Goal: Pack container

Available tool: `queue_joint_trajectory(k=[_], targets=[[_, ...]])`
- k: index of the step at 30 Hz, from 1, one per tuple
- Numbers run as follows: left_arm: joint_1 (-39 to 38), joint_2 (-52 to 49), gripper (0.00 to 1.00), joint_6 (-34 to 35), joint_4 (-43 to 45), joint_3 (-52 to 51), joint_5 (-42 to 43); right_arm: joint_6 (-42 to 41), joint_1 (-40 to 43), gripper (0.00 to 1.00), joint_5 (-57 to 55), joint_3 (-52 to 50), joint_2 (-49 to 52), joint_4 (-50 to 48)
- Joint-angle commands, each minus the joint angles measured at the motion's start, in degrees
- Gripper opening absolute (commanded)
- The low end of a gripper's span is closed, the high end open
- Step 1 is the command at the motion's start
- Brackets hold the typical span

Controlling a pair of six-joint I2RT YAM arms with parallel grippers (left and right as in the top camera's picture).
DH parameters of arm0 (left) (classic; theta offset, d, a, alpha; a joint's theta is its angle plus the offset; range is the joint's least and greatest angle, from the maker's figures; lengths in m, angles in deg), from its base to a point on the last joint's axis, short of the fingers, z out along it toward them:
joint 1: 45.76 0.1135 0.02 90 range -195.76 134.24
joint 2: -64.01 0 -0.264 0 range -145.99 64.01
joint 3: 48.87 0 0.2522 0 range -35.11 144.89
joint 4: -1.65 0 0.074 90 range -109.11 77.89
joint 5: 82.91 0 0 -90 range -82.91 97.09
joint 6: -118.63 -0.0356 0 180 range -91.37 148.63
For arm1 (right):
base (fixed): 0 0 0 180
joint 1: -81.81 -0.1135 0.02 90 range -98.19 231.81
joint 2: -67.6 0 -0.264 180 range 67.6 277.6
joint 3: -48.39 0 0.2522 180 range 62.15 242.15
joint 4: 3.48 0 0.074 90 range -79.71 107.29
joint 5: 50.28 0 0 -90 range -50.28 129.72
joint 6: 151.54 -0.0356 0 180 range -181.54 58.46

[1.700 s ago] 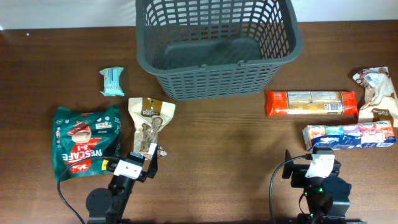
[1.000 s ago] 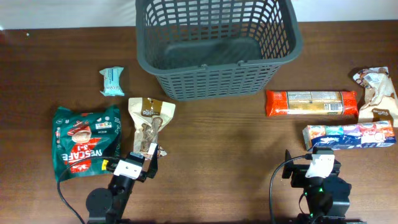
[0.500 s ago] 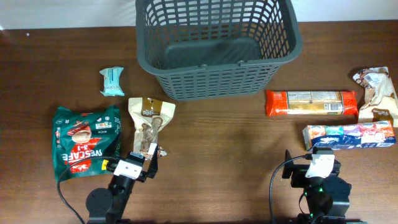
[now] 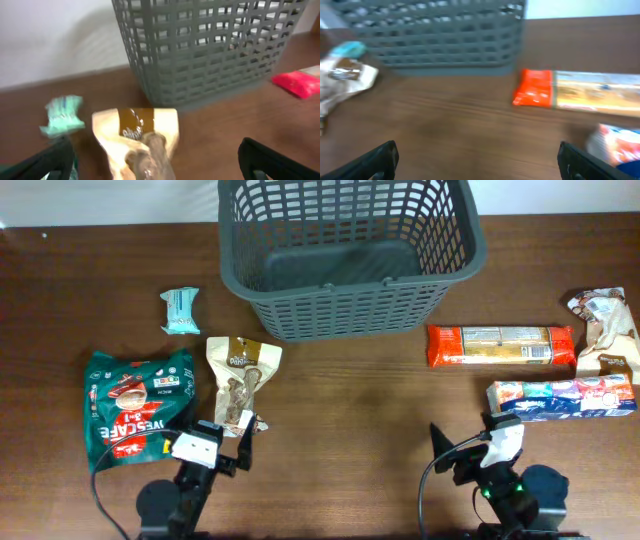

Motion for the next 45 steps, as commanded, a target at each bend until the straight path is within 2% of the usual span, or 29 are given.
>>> queue_joint_trajectory(k=[1, 6, 9, 14, 20, 25, 29, 31, 35, 39, 45], targets=[[0.24, -3.89, 0.99, 3.43, -5.6, 9.35, -2.75, -0.7, -0.31, 0.99, 2.99, 8.11, 4.09, -0.52], [3.04, -17.29, 0.99, 1.7, -11.91, 23.91, -5.38, 2.99, -0.31, 0.99, -1.05, 23.21, 18.49, 2.78], [5.2, -28.44, 0.99, -2.16, -16.37, 34.8, -4.07, 6.71, -0.31, 0.99, -5.66, 35.91, 29.68, 10.34], [7.82, -46.95, 0.99, -9.51, -28.83, 55.12, -1.75, 10.1, -0.31, 0.99, -15.39, 58.69, 47.91, 23.43], [9.55, -63.65, 0.99, -11.23, -42.05, 75.06, -2.08, 9.62, -0.31, 0.99, -12.04, 76.7, 61.26, 35.26], [9.55, -68.67, 0.99, -9.92, -45.46, 78.6, -1.81, 9.62, -0.31, 0.99, -12.04, 79.17, 67.38, 41.31], [11.17, -68.87, 0.99, -9.94, -53.44, 78.58, -15.89, 8.68, -0.31, 0.99, -12.09, 79.17, 70.86, 43.12], [13.07, -68.89, 0.99, -11.19, -56.22, 78.58, -18.08, 7.08, -0.31, 0.99, -12.09, 79.17, 71.84, 43.1], [19.67, -69.44, 0.99, -14.93, -57.83, 78.58, -12.66, 6.08, -0.31, 0.99, -12.07, 79.17, 73.33, 43.06], [28.04, -72.0, 0.99, -16.0, -57.46, 78.58, -12.15, 5.46, -0.31, 0.99, -12.09, 79.17, 73.94, 43.1], [37.27, -82.2, 1.0, -17.77, -56.54, 78.53, -8.26, 5.53, -0.31, 0.99, -12.85, 79.17, 73.94, 43.56]])
